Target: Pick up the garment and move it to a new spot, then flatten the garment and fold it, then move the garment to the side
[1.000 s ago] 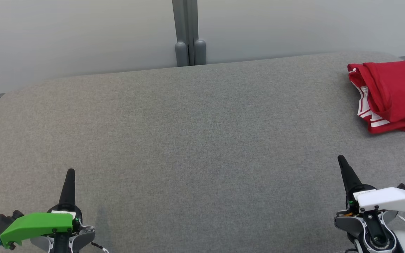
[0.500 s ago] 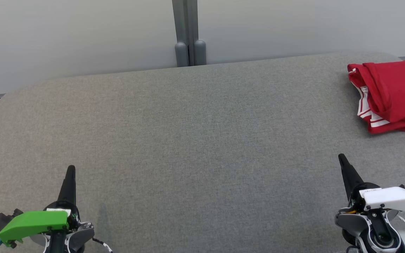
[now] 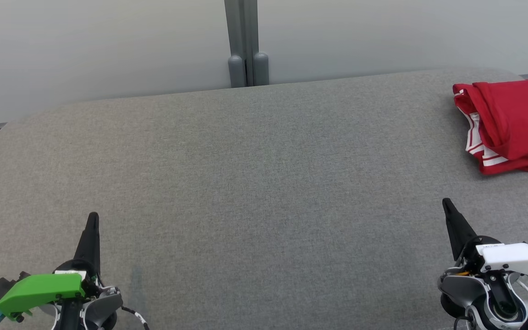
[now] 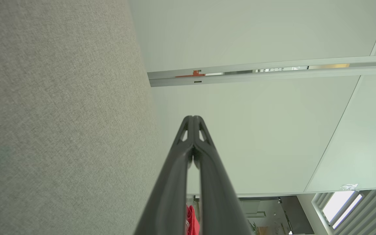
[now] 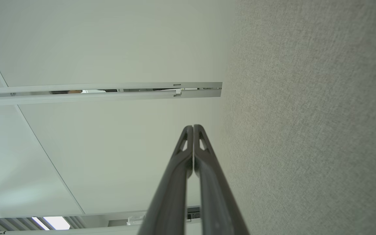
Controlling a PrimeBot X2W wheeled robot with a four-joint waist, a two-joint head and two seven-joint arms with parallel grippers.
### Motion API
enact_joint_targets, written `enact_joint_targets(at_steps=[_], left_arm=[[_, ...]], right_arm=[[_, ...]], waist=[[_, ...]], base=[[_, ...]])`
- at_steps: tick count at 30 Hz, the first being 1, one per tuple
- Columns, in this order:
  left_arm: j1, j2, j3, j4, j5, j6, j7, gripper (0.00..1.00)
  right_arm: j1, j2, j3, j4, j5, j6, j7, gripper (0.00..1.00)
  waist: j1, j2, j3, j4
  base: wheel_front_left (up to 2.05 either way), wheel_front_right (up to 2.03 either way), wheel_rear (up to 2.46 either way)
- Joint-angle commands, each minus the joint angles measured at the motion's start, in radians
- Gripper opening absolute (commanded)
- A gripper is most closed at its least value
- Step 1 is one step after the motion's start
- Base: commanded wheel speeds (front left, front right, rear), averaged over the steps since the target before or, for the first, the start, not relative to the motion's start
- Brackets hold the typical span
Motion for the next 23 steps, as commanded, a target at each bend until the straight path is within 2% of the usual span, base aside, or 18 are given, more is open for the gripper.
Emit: enact_joint_targets(at_steps=[1, 23], left_arm=[[-0.017, 0.008, 0.003, -0.004, -0.023, -0.006, 0.009, 0.00], [-0.017, 0.008, 0.004, -0.005, -0.041, -0.006, 0.014, 0.00]], right_arm=[[-0.013, 0.000, -0.004, 0.002, 0.020, 0.001, 0.008, 0.00], [-0.012, 0.002, -0.010, 0.002, 0.037, 0.001, 0.015, 0.00]], waist=[[0.0000, 0.0000, 0.000, 0.000], [0.0000, 0.0000, -0.001, 0.000]], base=[[0.00, 0.00, 0.00], [0.00, 0.00, 0.00]])
